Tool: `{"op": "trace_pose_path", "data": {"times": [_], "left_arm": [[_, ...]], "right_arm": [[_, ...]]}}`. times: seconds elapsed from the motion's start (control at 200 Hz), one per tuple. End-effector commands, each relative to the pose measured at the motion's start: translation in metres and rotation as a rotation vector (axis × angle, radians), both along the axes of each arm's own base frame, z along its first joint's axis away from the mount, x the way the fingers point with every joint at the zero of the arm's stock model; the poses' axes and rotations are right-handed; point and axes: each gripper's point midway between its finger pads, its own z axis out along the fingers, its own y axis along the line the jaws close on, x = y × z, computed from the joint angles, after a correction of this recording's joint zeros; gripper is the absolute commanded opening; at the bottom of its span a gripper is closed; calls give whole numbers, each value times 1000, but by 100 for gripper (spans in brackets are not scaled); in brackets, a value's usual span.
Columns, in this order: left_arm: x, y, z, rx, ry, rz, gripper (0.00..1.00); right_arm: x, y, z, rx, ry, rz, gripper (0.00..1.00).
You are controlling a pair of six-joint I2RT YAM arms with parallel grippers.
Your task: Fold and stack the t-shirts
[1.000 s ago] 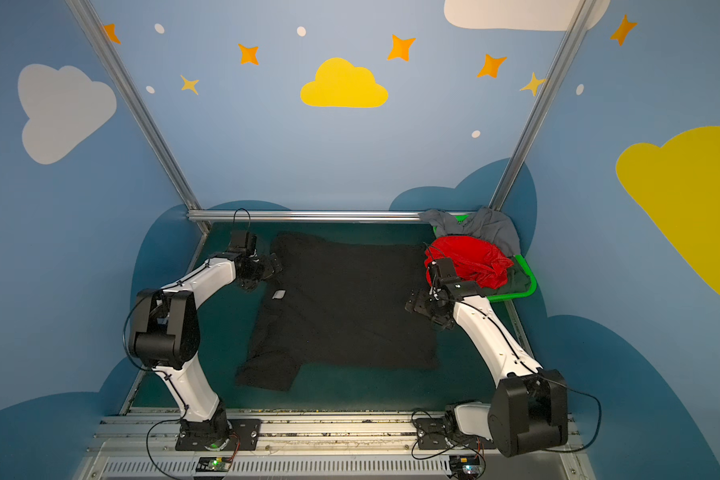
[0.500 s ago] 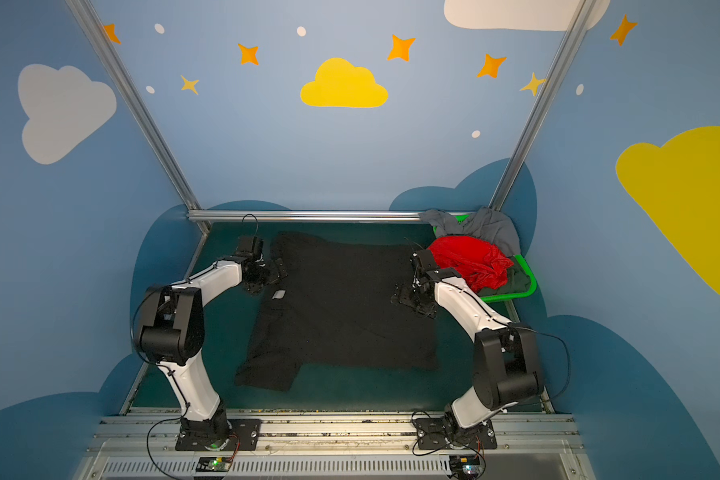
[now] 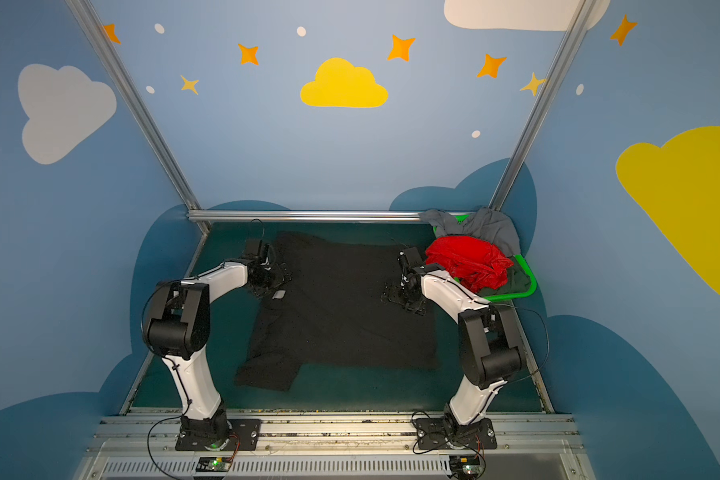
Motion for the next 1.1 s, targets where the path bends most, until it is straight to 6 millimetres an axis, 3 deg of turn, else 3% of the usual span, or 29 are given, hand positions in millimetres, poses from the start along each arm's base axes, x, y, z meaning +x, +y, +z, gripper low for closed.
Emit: {"op": "trace_pose_path", "data": {"times": [0.0, 0.32, 0.596, 0.866, 0.961, 1.096], "left_arm": [[-2, 1, -14, 12, 36, -9, 87], [4, 5, -28, 41, 96, -5, 53], [9, 17, -32, 63, 129, 12, 36], [7, 35, -23, 73, 122, 49, 33], [8, 41, -20, 68, 113, 58, 19], [13, 45, -22, 47, 120, 53, 11]], "right_arm": [[5, 3, 6, 6, -13, -4, 96], [2, -3, 5, -22, -6, 0, 96], [0, -10, 2, -42, -4, -2, 96], [-1, -19, -13, -83, 30, -8, 96], [-1, -21, -20, -93, 47, -9, 96], [-1, -24, -27, -97, 67, -11, 96]]}}
